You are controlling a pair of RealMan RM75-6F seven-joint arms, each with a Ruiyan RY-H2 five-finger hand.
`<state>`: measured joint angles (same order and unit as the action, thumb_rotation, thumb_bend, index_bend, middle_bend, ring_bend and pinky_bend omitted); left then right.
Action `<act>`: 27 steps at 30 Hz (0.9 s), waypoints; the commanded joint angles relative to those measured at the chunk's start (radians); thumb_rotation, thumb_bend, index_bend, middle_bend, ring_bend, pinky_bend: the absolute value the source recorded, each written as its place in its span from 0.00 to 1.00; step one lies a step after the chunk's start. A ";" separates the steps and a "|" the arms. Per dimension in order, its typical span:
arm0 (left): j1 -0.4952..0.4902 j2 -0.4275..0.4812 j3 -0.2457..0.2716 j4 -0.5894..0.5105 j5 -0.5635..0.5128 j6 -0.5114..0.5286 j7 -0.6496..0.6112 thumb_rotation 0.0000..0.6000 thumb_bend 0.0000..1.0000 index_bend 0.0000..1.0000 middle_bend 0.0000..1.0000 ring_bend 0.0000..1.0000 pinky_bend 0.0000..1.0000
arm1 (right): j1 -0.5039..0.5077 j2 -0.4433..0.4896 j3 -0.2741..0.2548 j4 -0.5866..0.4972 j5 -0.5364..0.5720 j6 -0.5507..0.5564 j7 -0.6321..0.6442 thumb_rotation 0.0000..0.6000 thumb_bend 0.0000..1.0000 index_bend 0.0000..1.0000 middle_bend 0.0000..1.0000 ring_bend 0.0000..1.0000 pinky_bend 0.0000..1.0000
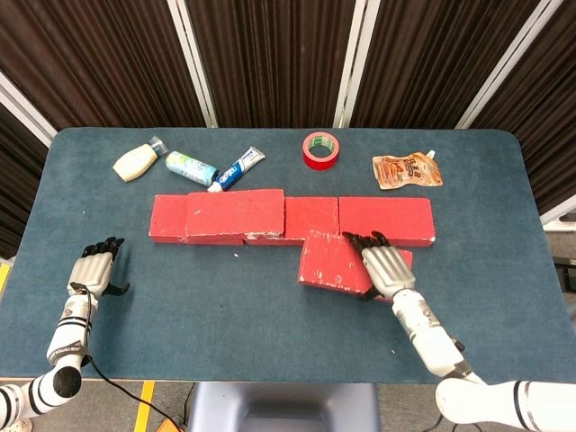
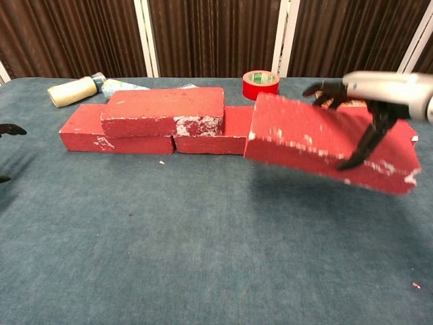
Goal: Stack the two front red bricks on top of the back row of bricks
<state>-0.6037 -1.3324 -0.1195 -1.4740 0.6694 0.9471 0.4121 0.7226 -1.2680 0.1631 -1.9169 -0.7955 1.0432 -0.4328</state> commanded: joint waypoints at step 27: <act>-0.055 -0.048 -0.017 0.028 -0.064 -0.024 0.037 1.00 0.28 0.00 0.00 0.00 0.04 | 0.336 0.062 0.072 0.398 0.116 -0.476 0.041 1.00 0.25 0.09 0.31 0.35 0.00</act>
<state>-0.6565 -1.3791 -0.1362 -1.4490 0.6082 0.9251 0.4478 1.0557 -1.1845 0.2444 -1.5551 -0.6354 0.6104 -0.4232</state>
